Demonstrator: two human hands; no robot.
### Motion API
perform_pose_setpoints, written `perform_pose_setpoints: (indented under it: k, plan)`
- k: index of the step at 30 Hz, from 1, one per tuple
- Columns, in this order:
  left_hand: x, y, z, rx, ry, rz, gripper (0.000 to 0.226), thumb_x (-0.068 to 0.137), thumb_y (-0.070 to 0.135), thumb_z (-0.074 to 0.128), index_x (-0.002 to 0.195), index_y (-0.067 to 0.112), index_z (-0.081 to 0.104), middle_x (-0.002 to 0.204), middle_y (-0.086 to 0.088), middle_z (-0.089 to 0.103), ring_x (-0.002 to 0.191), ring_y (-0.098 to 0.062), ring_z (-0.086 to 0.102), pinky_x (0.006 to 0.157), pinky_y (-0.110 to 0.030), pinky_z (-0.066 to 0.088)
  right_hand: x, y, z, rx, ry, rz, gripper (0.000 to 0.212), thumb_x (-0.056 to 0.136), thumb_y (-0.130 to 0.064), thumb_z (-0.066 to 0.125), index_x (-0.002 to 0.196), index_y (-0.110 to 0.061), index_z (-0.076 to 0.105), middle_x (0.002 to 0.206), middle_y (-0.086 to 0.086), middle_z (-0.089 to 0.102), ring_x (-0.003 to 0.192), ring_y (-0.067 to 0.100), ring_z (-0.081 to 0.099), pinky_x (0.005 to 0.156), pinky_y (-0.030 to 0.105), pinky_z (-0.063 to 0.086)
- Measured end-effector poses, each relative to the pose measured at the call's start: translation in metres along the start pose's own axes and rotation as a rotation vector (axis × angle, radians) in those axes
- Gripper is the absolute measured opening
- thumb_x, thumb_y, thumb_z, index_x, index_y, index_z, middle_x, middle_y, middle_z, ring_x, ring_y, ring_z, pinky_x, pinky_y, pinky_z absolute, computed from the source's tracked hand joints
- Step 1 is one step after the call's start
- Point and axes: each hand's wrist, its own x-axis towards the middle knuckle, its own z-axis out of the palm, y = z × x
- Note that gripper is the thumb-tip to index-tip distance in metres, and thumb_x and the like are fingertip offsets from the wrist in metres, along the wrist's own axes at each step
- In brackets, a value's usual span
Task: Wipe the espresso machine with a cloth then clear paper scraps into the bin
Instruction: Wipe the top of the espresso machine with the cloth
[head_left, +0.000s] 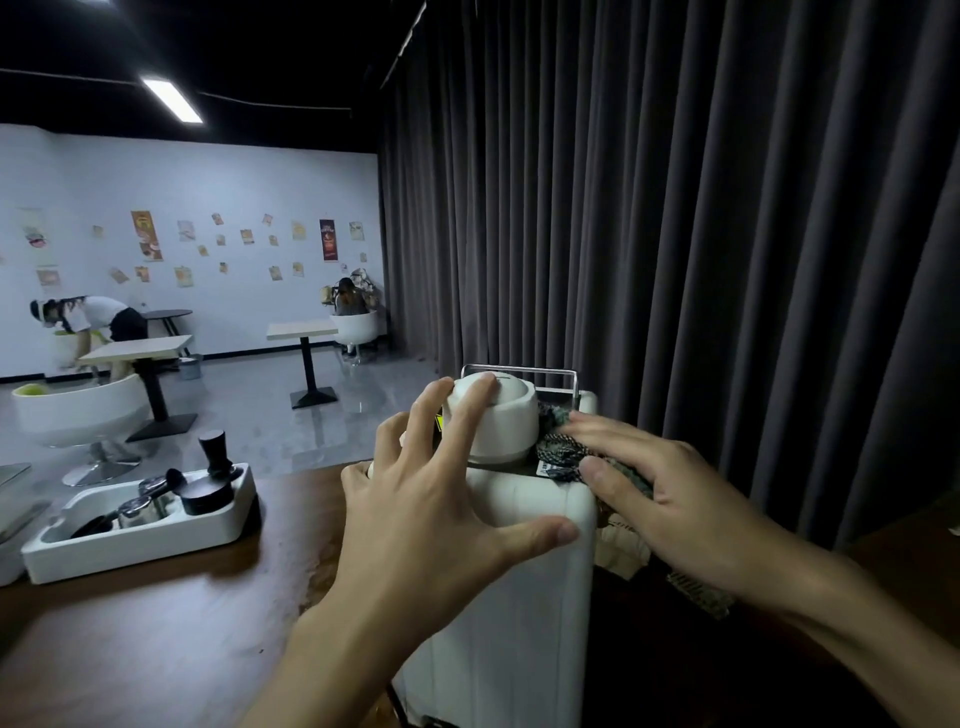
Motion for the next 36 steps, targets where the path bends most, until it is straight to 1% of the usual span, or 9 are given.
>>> perform_pose_setpoints:
  k: [6, 10, 16, 19, 22, 27, 32, 34, 36]
  plan:
    - [0.001, 0.024, 0.014, 0.124, 0.032, -0.089, 0.109, 0.056, 0.104, 0.033, 0.15, 0.052, 0.012, 0.161, 0.012, 0.023, 0.141, -0.02, 0.028, 0.088, -0.053, 0.044, 0.012, 0.003, 0.0, 0.009, 0.044, 0.08, 0.042, 0.096, -0.037, 0.05, 0.133, -0.02, 0.059, 0.14, -0.013, 0.052, 0.131, -0.01, 0.039, 0.111, 0.012, 0.026]
    - [0.0, 0.035, 0.018, 0.138, 0.028, -0.121, 0.107, 0.059, 0.103, 0.032, 0.15, 0.049, 0.017, 0.158, 0.01, 0.027, 0.136, -0.022, 0.031, 0.084, -0.054, 0.045, -0.006, -0.003, -0.001, 0.046, 0.133, 0.009, 0.031, 0.097, -0.027, 0.055, 0.124, -0.015, 0.065, 0.123, -0.018, 0.06, 0.118, -0.016, 0.046, 0.098, 0.002, 0.031]
    - [-0.01, 0.032, -0.005, 0.043, -0.065, -0.062, 0.095, 0.075, 0.084, 0.042, 0.151, 0.054, -0.005, 0.163, 0.01, 0.007, 0.148, -0.019, 0.018, 0.105, -0.059, 0.036, -0.024, -0.025, -0.003, -0.028, 0.166, -0.21, 0.022, 0.088, -0.004, 0.063, 0.108, -0.014, 0.067, 0.106, -0.006, 0.06, 0.106, 0.014, 0.057, 0.093, 0.032, 0.045]
    - [-0.02, 0.03, -0.026, -0.138, 0.005, 0.044, 0.076, 0.086, 0.064, 0.044, 0.153, 0.052, 0.011, 0.158, 0.015, 0.024, 0.147, -0.011, 0.029, 0.112, -0.056, 0.035, -0.028, -0.031, -0.002, -0.018, 0.212, -0.233, 0.037, 0.086, -0.004, 0.068, 0.112, -0.026, 0.053, 0.111, -0.007, 0.057, 0.108, 0.009, 0.057, 0.091, 0.029, 0.047]
    - [-0.025, 0.033, -0.033, -0.432, -0.038, -0.001, 0.054, 0.089, 0.065, 0.048, 0.141, 0.053, 0.039, 0.133, 0.031, 0.05, 0.127, 0.004, 0.049, 0.1, -0.038, 0.047, -0.028, -0.035, 0.005, -0.015, 0.268, -0.29, 0.036, 0.077, -0.003, 0.078, 0.1, -0.016, 0.054, 0.115, -0.001, 0.049, 0.111, 0.013, 0.056, 0.09, 0.025, 0.05]
    - [-0.028, 0.034, -0.036, -0.739, -0.098, -0.202, 0.055, 0.081, 0.06, 0.065, 0.131, 0.036, 0.061, 0.104, 0.016, 0.074, 0.097, 0.0, 0.069, 0.078, -0.02, 0.054, -0.022, -0.051, 0.018, 0.096, 0.296, -0.382, 0.027, 0.081, -0.023, 0.075, 0.098, -0.007, 0.061, 0.102, 0.002, 0.052, 0.099, 0.015, 0.058, 0.082, 0.023, 0.051]
    - [-0.029, 0.028, -0.042, -0.8, -0.01, -0.301, 0.046, 0.076, 0.033, 0.084, 0.117, 0.018, 0.071, 0.095, 0.007, 0.078, 0.086, -0.009, 0.074, 0.073, -0.026, 0.06, -0.01, -0.063, 0.029, 0.092, 0.249, -0.409, 0.028, 0.077, -0.013, 0.08, 0.093, -0.006, 0.058, 0.103, 0.001, 0.056, 0.1, 0.015, 0.059, 0.084, 0.019, 0.048]
    - [-0.027, 0.026, -0.044, -0.793, 0.051, -0.302, 0.028, 0.078, 0.012, 0.084, 0.104, 0.019, 0.074, 0.087, 0.005, 0.078, 0.079, -0.012, 0.075, 0.066, -0.022, 0.06, -0.005, -0.063, 0.029, 0.061, 0.173, -0.415, 0.032, 0.075, -0.014, 0.082, 0.098, -0.006, 0.062, 0.11, 0.0, 0.057, 0.109, 0.011, 0.056, 0.092, 0.017, 0.045]
    - [-0.023, 0.019, -0.045, -0.72, 0.13, -0.316, 0.028, 0.079, 0.004, 0.082, 0.095, 0.025, 0.073, 0.082, 0.005, 0.077, 0.078, -0.011, 0.074, 0.064, -0.02, 0.059, -0.003, -0.058, 0.027, 0.011, 0.097, -0.419, 0.04, 0.077, -0.022, 0.081, 0.112, -0.012, 0.063, 0.121, -0.002, 0.056, 0.122, 0.009, 0.051, 0.102, 0.024, 0.041]
